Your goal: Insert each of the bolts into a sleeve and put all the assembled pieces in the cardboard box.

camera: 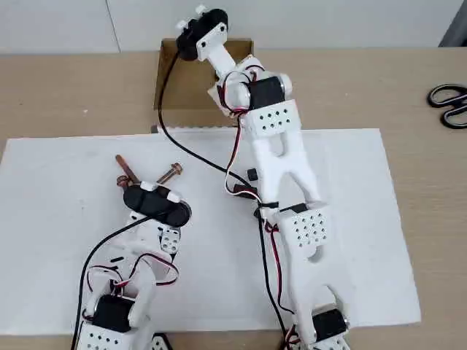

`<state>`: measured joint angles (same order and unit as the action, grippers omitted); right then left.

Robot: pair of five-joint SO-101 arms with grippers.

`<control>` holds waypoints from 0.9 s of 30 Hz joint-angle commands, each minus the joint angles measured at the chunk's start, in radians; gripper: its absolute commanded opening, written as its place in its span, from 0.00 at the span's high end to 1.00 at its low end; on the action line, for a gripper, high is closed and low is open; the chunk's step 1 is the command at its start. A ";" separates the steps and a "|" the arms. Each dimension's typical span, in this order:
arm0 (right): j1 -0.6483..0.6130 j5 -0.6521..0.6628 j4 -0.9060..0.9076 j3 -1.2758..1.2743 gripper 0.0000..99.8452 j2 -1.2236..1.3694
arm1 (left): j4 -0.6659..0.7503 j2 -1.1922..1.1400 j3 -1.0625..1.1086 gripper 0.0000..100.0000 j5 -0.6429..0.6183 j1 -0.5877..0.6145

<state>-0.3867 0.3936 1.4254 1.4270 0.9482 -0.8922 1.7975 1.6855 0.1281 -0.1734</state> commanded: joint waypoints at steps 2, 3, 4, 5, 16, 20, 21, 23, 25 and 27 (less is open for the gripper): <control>-0.002 0.005 0.186 0.130 0.84 -0.030 | 0.002 0.012 -0.004 0.99 0.006 0.015; -0.002 0.005 0.225 0.140 0.84 -0.030 | 0.003 0.012 -0.004 0.99 0.005 0.032; -0.002 0.005 0.246 0.143 0.84 -0.031 | 0.005 0.012 -0.004 0.99 0.003 0.055; 0.001 0.005 0.255 0.140 0.84 -0.031 | 0.006 0.012 -0.004 0.99 0.002 0.075; 0.021 -0.020 0.277 -0.117 0.84 -0.234 | 0.048 0.012 -0.004 0.99 -0.061 0.184; 0.018 -0.031 0.271 -0.451 0.84 -0.473 | 0.048 0.012 -0.004 0.99 -0.061 0.183; 0.018 -0.031 0.269 -0.539 0.84 -0.526 | 0.048 0.012 -0.004 0.99 -0.061 0.183; 0.018 -0.031 0.269 -0.707 0.84 -0.631 | 0.048 0.012 -0.004 0.99 -0.061 0.183; 0.019 -0.031 0.268 -0.847 0.84 -0.722 | 0.048 0.012 -0.004 0.99 -0.061 0.183; 0.019 -0.031 0.268 -0.971 0.84 -0.802 | 0.048 0.012 -0.004 0.99 -0.061 0.183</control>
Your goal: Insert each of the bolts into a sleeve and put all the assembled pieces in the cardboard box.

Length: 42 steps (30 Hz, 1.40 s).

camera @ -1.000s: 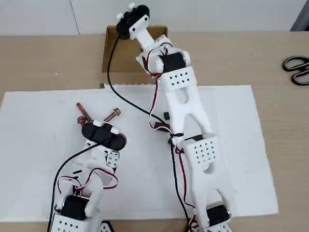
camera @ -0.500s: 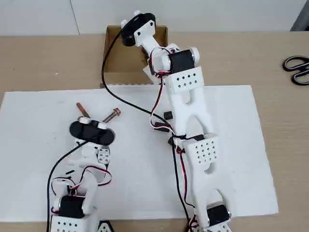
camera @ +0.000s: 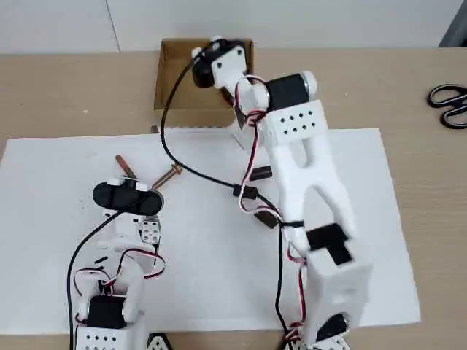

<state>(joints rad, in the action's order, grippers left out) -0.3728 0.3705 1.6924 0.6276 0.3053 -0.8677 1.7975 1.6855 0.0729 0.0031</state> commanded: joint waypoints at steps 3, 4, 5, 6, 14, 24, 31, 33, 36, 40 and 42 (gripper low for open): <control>0.004 -0.009 0.001 -0.331 0.84 -0.248 | 0.023 0.012 -0.004 0.99 -0.006 0.006; 0.004 -0.009 0.001 -0.379 0.84 -0.274 | 0.023 0.011 -0.004 0.99 -0.006 0.006; 0.004 -0.011 0.001 -0.425 0.84 -0.295 | 0.023 0.011 -0.004 0.99 -0.006 0.006; 0.004 -0.011 0.001 -0.465 0.84 -0.312 | 0.023 0.011 -0.004 0.99 -0.006 0.006; 0.004 -0.008 -0.058 -0.697 0.84 -0.374 | 0.023 0.011 -0.004 0.99 -0.006 0.006; -0.065 0.018 -0.216 -0.864 0.84 -0.372 | 0.023 0.011 -0.004 0.99 -0.006 0.006; -0.076 0.046 -0.314 -0.953 0.84 -0.372 | 0.023 0.011 -0.004 0.99 -0.005 0.006; -0.073 0.048 -0.341 -0.987 0.84 -0.372 | 0.023 0.011 -0.004 0.99 -0.005 0.006; -0.073 0.069 -0.372 -1.028 0.84 -0.372 | 0.023 0.011 -0.004 0.99 -0.005 0.006; -0.071 0.092 -0.427 -1.065 0.84 -0.371 | 0.023 0.011 -0.004 0.99 -0.005 0.006; -0.071 0.118 -0.447 -1.080 0.84 -0.371 | 0.023 0.011 -0.004 0.99 -0.005 0.006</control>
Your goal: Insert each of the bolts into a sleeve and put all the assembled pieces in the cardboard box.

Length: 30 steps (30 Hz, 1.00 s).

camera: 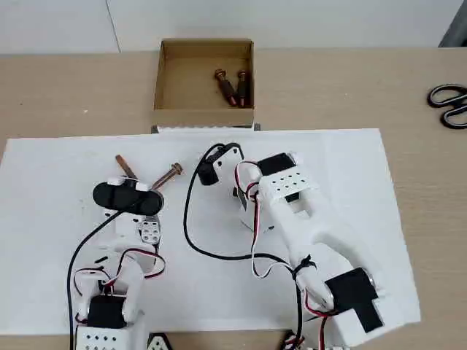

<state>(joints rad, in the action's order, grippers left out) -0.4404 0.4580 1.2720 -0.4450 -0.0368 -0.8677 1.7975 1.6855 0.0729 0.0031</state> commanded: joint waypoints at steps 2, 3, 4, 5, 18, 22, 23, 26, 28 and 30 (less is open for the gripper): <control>-0.001 0.048 -0.039 -0.017 0.84 -0.025 | 0.023 0.011 -0.004 0.99 -0.005 0.006; 0.004 0.057 -0.044 -0.017 0.84 -0.016 | 0.023 0.011 -0.004 0.99 -0.005 0.006; 0.010 0.063 -0.044 -0.014 0.84 -0.001 | 0.023 0.011 -0.004 0.99 -0.005 0.006; 0.021 0.072 -0.045 -0.012 0.84 0.018 | 0.023 0.011 -0.004 0.99 -0.005 0.006; 0.068 0.124 -0.120 -0.012 0.95 0.171 | 0.023 0.011 -0.004 0.99 -0.005 0.006; 0.067 0.120 -0.101 -0.008 0.99 0.156 | 0.023 0.011 -0.004 0.99 -0.005 0.005; 0.065 0.117 -0.067 0.012 0.99 0.139 | 0.023 0.009 -0.004 0.99 -0.005 0.005; 0.067 0.114 0.019 0.077 0.99 0.082 | 0.023 0.009 -0.004 0.99 -0.005 0.005; 0.068 0.106 0.076 0.132 0.99 0.033 | 0.023 0.009 -0.004 0.99 -0.005 0.005; 0.068 0.077 0.137 0.196 0.99 -0.022 | 0.018 0.009 -0.004 0.99 -0.005 -0.014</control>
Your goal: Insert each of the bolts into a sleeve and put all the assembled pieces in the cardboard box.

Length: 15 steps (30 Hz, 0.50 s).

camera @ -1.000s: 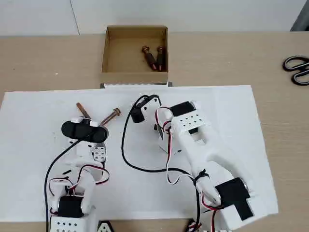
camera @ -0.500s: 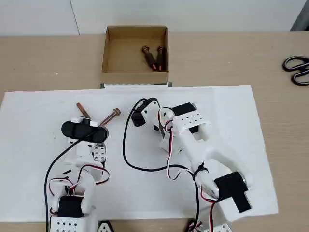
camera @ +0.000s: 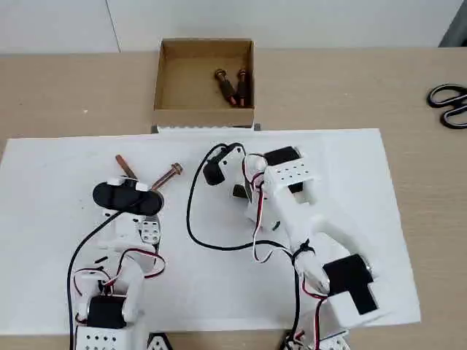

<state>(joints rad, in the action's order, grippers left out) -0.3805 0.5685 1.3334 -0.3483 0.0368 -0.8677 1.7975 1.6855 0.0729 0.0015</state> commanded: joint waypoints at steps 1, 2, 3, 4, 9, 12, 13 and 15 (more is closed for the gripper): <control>0.008 -0.044 0.108 0.137 0.99 -0.122 | 0.017 0.008 -0.004 0.99 -0.005 -0.025; 0.008 -0.055 0.142 0.175 0.99 -0.145 | 0.015 0.008 -0.004 0.99 -0.005 -0.031; 0.008 -0.068 0.179 0.215 0.99 -0.166 | 0.015 0.008 -0.004 0.99 -0.006 -0.032; 0.008 -0.081 0.217 0.255 0.99 -0.182 | 0.015 0.008 -0.004 0.99 -0.006 -0.031; 0.042 -0.133 0.367 0.379 1.00 -0.237 | 0.012 0.006 -0.022 0.99 -0.008 -0.029; 0.102 -0.149 0.387 0.370 1.00 -0.289 | -0.080 0.006 -0.119 0.99 -0.008 -0.029; 0.125 -0.149 0.389 0.359 1.00 -0.314 | -0.114 0.005 -0.157 0.99 -0.005 -0.029; 0.160 -0.149 0.389 0.327 1.00 -0.363 | -0.172 0.003 -0.231 0.99 -0.002 -0.029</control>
<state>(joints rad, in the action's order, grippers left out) -0.2716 0.4304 1.7047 -0.0215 -0.2348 -0.9735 1.7975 1.5750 0.0713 -0.0215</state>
